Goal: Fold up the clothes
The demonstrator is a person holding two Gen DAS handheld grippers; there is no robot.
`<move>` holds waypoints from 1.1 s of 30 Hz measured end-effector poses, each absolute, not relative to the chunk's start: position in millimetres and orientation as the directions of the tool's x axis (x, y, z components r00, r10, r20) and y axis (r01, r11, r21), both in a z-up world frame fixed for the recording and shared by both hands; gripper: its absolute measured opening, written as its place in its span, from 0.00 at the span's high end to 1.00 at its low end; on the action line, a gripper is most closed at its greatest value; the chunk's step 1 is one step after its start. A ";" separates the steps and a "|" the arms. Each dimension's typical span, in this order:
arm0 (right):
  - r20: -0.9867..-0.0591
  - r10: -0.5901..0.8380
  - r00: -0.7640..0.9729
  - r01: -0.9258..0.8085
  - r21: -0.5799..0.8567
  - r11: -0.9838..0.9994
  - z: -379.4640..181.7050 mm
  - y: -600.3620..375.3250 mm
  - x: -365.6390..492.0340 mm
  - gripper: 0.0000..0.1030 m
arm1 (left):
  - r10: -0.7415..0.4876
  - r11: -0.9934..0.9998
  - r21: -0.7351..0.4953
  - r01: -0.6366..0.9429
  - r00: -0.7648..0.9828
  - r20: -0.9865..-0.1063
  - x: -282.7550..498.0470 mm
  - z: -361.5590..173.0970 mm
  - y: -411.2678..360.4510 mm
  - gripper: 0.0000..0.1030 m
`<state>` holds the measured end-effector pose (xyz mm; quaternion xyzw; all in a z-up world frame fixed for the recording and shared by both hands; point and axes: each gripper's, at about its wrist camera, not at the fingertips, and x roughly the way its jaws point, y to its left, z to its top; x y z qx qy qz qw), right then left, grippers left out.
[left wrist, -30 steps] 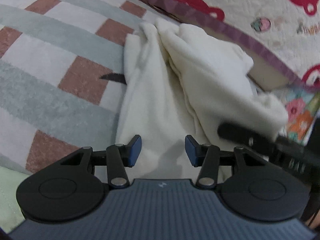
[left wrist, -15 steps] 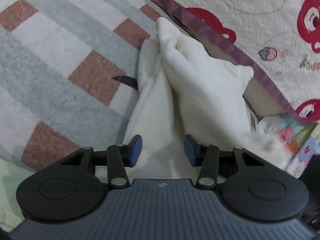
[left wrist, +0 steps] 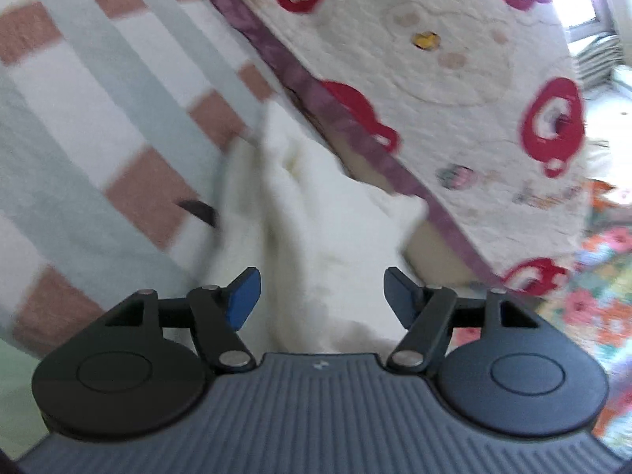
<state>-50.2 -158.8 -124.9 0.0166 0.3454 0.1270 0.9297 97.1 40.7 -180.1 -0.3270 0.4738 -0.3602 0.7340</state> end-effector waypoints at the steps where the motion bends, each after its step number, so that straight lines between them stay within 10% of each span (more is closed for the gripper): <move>1: -0.637 0.256 0.728 -0.231 0.124 0.965 -125.5 -160.0 -49.7 0.73 | -0.847 0.517 -0.827 0.222 0.275 -0.455 96.5 -180.3 37.3 0.34; 9: -0.612 0.325 0.721 -0.251 0.206 0.946 -117.9 -153.6 -60.2 0.50 | -0.794 0.607 -0.748 0.267 0.188 -0.578 95.1 -190.4 11.1 0.30; 15: -0.541 0.407 0.736 -0.281 0.303 0.911 -101.0 -179.8 -89.3 0.53 | -0.791 0.610 -0.735 0.297 0.174 -0.586 91.5 -189.7 4.8 0.30; 23: -0.600 0.057 0.798 -0.017 0.072 0.997 -115.5 -235.0 -185.4 0.53 | -0.783 0.605 -0.666 0.437 0.174 -0.597 74.7 -177.1 -16.8 0.31; 25: -0.634 -0.002 0.773 0.033 0.038 0.999 -127.4 -238.1 -190.2 0.53 | -0.761 0.622 -0.613 0.487 0.192 -0.620 69.2 -174.0 -27.7 0.40; 26: -0.644 -0.024 0.764 0.050 0.023 0.998 -132.9 -236.9 -189.2 0.52 | -0.748 0.632 -0.581 0.512 0.207 -0.631 67.1 -171.6 -32.4 0.67; 27: -0.652 -0.039 0.757 0.064 0.014 0.998 -138.0 -235.2 -187.0 0.49 | -0.736 0.640 -0.544 0.543 0.230 -0.636 65.2 -166.9 -36.0 0.72; 33: -0.655 -0.119 0.746 0.094 -0.073 0.993 -160.7 -233.7 -146.3 0.38 | -0.748 0.649 -0.468 0.599 0.395 -0.533 61.8 -124.6 -20.1 0.75</move>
